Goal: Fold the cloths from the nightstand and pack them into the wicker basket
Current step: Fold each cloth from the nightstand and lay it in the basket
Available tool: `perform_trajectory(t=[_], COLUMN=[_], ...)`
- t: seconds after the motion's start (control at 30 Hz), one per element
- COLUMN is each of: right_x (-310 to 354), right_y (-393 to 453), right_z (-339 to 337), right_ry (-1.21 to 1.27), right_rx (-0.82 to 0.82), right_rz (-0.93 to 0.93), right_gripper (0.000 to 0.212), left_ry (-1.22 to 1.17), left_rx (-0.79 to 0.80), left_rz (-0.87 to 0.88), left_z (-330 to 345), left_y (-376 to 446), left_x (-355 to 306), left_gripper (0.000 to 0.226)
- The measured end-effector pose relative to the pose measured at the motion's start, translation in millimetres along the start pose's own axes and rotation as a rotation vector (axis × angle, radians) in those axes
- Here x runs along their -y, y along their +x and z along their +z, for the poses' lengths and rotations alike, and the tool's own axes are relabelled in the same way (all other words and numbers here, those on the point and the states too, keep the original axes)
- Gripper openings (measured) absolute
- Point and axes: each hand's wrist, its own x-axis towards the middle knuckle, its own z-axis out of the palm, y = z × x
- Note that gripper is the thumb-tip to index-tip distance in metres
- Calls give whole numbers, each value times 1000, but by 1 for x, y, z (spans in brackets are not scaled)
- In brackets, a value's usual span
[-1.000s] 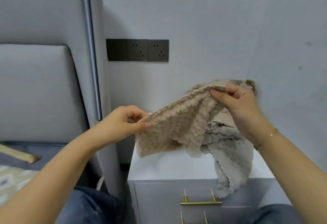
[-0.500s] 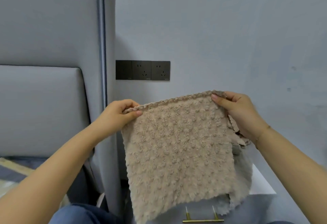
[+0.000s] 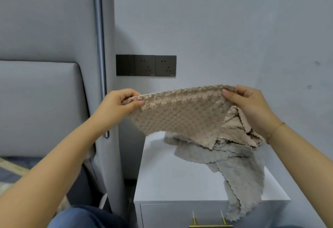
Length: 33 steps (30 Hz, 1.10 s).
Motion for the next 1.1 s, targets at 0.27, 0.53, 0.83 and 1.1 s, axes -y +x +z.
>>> perform_trajectory(t=[0.27,0.53,0.83,1.1], right_x=[-50,-98,-146,-181], right_y=[-89,-127,-96,-85], right_z=[-10,-21,5,22], right_ry=[-212,-259,-341,-852], right_rx=[467,720,216,177], right_rz=[272,582,329,143], right_gripper=[12,17,26,28], left_ry=[-26,-156,72,286], left_rx=[456,814,374,251], left_rz=[-191,-309,-324,-251], left_z=[27,40,79,115], left_y=[-92,-133,-71,-64], left_x=[66,96,117,160], left_gripper=[8,23,10,7])
